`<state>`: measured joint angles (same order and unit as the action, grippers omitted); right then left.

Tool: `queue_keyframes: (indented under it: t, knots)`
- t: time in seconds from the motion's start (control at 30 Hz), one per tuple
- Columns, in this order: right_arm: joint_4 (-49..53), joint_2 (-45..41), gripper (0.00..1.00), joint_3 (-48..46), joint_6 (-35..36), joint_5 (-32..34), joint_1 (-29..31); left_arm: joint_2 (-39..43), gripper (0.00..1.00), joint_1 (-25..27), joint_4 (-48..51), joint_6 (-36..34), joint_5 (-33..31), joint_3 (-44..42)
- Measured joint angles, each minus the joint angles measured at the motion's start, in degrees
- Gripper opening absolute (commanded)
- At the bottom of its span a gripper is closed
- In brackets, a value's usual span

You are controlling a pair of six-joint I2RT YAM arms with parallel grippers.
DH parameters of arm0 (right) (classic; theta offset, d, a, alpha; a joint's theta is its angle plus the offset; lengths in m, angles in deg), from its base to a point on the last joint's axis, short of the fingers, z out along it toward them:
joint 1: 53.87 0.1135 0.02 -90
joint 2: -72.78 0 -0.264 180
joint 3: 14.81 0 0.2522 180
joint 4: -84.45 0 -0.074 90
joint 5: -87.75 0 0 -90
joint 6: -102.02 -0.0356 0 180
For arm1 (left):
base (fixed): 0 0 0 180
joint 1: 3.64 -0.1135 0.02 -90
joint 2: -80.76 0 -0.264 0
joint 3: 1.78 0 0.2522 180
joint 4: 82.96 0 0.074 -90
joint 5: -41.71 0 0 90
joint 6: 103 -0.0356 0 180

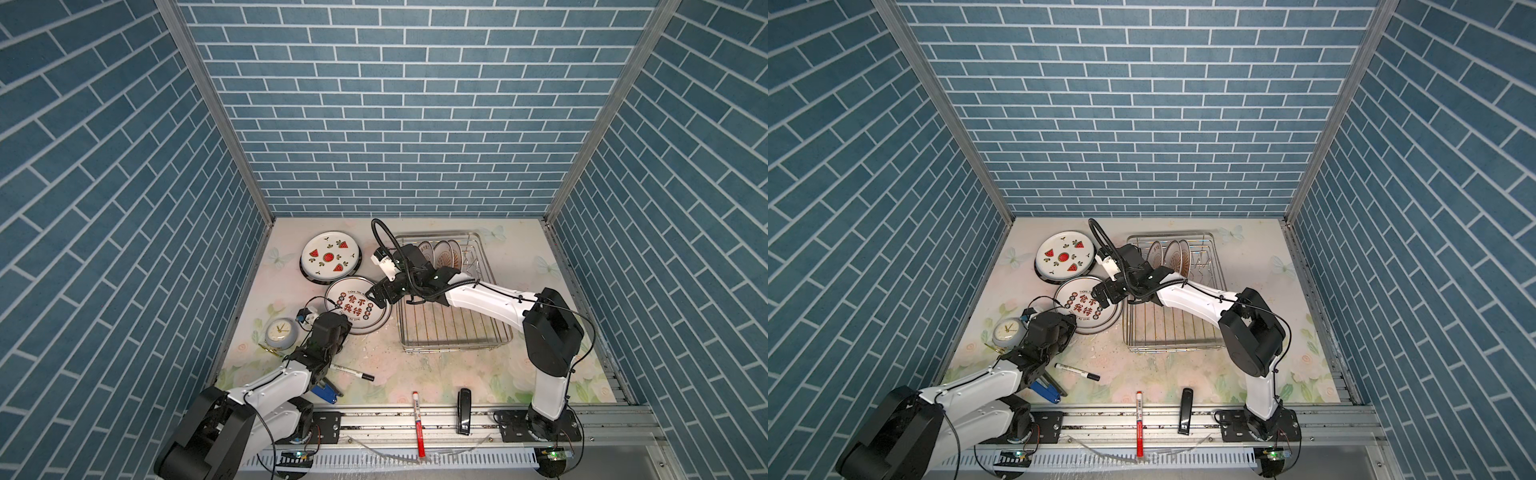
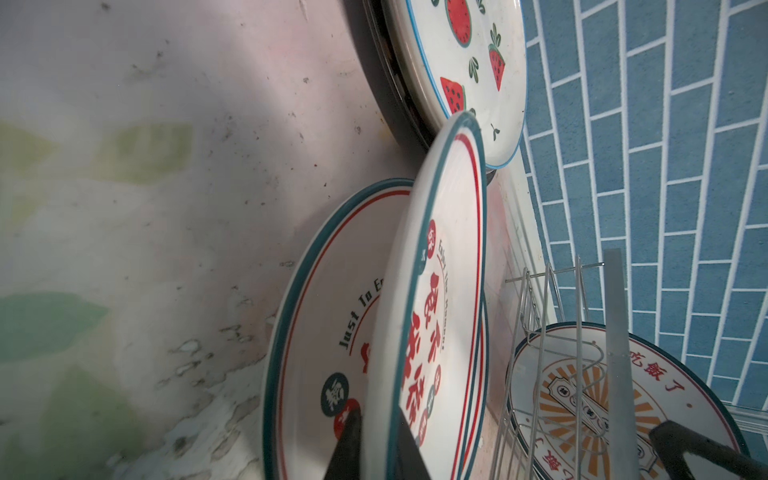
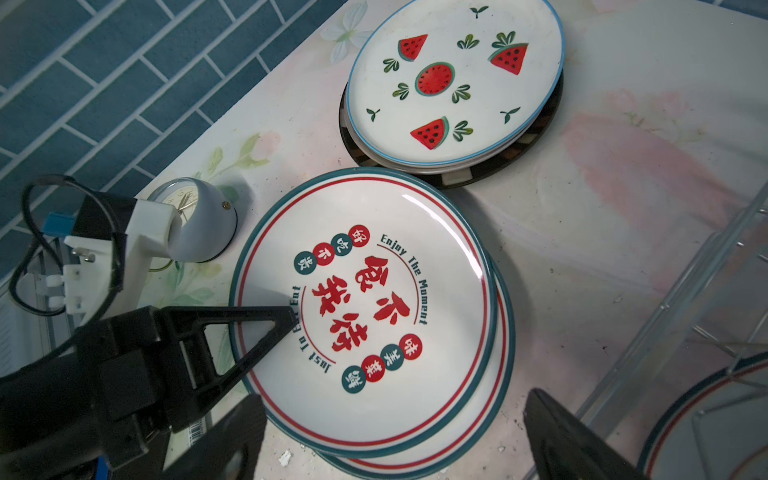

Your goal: Unload the plates from the dish rack

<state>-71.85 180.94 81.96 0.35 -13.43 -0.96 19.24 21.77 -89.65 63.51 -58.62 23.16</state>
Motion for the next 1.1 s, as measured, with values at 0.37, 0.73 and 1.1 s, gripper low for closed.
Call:
queue_keyframes:
  t: [0.37, 0.73, 1.1]
  knots:
    - [0.0, 0.0, 0.98, 0.0, 0.2, 0.5, 0.0, 0.7, 0.45, -0.1, 1.6, 0.5, -0.8, 0.2]
    - [0.0, 0.2, 0.98, 0.0, 0.2, 0.5, 0.0, 1.1, 0.61, 0.0, 8.5, -1.1, -3.0, 4.3]
    - [0.8, 1.1, 0.98, 0.0, 0.2, 0.5, 0.1, -0.5, 0.62, 0.0, 12.3, -1.9, -3.8, 6.4]
